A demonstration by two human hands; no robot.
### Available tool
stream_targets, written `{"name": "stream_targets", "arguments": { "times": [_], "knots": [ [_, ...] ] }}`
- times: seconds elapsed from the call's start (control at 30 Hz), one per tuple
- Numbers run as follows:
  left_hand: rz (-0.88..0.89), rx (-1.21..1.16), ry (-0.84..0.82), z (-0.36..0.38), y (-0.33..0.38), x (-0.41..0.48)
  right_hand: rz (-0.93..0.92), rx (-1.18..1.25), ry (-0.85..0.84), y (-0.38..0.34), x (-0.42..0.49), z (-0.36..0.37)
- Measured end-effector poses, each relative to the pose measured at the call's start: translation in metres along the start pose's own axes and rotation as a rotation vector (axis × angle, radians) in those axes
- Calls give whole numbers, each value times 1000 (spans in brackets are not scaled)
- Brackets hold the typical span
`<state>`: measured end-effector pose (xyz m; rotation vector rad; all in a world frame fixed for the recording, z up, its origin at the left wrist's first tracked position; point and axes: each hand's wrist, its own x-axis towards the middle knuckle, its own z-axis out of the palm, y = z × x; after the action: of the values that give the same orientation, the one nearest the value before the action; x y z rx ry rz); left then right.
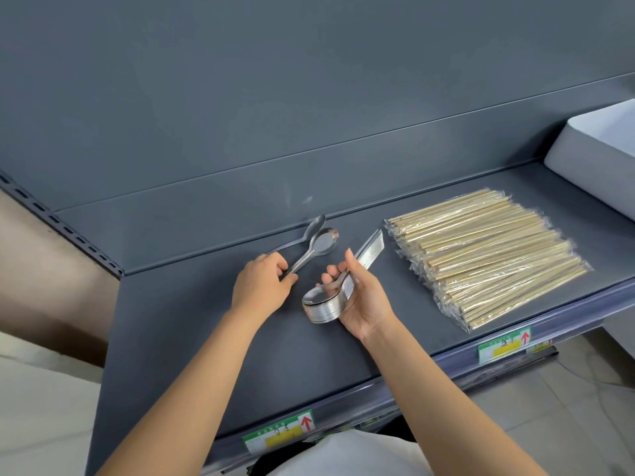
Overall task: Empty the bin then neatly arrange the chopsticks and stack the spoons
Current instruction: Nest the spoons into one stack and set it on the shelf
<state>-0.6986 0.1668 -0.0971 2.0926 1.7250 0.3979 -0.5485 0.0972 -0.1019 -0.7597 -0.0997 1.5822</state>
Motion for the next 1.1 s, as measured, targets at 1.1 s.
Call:
{"name": "stream_targets", "arguments": {
  "times": [1.1],
  "knots": [
    [256,-469,-363,-22,76,22,79,-102,-219,-2,5,-17]
  ]
}}
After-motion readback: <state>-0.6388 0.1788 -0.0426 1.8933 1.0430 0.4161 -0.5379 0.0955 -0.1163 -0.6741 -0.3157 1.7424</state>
